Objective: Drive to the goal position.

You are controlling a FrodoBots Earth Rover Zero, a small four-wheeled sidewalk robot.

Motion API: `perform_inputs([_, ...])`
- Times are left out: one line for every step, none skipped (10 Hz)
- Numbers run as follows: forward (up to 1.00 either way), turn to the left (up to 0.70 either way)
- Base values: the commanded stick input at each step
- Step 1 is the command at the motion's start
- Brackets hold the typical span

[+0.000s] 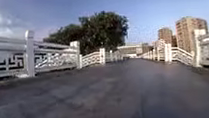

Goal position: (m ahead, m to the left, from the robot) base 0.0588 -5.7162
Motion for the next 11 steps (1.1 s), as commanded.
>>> perform_inputs([0.45,-0.26])
perform_inputs([0.45,-0.27])
perform_inputs([0.45,-0.27])
perform_inputs([0.45,-0.26])
perform_inputs([0.45,-0.07])
perform_inputs([0.45,0.00])
perform_inputs([0.45,0.00])
perform_inputs([0.45,0.00])
perform_inputs([0.45,0.00])
perform_inputs([0.45,0.00])
perform_inputs([0.45,0.00])
